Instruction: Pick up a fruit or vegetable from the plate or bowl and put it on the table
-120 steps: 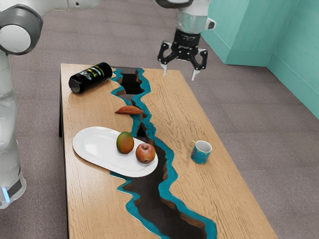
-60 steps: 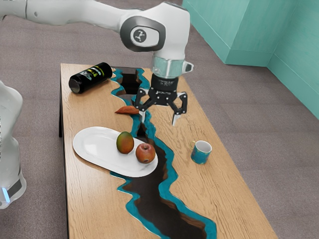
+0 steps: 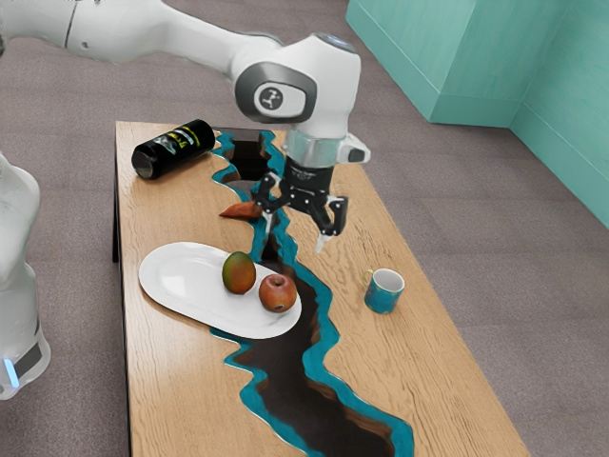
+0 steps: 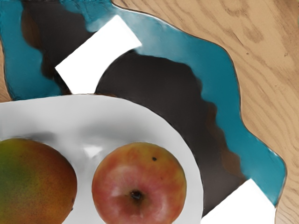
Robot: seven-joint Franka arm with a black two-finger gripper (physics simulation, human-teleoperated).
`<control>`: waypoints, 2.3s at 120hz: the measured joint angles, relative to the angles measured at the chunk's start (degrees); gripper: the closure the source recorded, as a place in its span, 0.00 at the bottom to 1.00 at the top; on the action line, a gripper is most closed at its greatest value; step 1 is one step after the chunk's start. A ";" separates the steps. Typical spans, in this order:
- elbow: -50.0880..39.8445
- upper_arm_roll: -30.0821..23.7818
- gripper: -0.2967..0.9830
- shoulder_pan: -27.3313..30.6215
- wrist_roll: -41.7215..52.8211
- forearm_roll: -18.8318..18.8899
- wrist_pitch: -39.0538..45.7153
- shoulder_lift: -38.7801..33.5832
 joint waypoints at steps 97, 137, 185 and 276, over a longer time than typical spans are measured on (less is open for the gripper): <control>-11.41 -4.54 0.23 1.80 46.34 1.09 12.74 -1.70; -14.32 -4.94 0.23 1.61 53.64 -0.91 15.72 -0.90; -15.22 -5.18 0.23 2.05 58.44 -1.68 18.13 -0.04; -1.76 -2.55 0.51 5.69 58.22 9.43 21.94 1.17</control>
